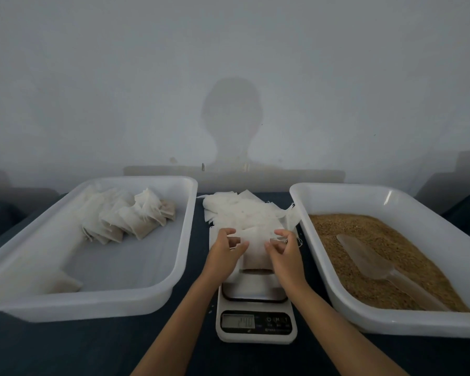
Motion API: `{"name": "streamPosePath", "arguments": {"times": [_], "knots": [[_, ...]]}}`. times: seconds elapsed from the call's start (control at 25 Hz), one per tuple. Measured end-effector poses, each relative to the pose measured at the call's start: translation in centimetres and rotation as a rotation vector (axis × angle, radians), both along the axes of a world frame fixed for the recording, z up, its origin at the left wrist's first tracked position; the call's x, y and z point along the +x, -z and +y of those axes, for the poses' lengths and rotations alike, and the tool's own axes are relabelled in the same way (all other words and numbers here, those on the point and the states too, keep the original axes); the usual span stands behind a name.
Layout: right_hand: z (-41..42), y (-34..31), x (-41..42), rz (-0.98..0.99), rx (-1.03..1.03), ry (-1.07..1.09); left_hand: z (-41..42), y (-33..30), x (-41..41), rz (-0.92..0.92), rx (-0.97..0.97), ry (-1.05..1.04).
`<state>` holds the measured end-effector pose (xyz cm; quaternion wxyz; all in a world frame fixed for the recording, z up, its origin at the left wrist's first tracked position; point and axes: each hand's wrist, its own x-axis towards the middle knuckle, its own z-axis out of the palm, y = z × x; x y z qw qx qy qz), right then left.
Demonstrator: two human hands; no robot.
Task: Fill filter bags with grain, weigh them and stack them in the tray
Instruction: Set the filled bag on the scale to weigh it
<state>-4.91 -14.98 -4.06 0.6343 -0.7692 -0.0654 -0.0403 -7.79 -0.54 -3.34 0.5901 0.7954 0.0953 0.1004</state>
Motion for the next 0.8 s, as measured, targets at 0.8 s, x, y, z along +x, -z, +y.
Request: {"name": "streamPosePath", "arguments": {"times": [0.8], "knots": [[0.3, -1.0, 0.6, -0.040, -0.074, 0.058, -0.6, -0.3, 0.7, 0.023, 0.045, -0.068]]}}
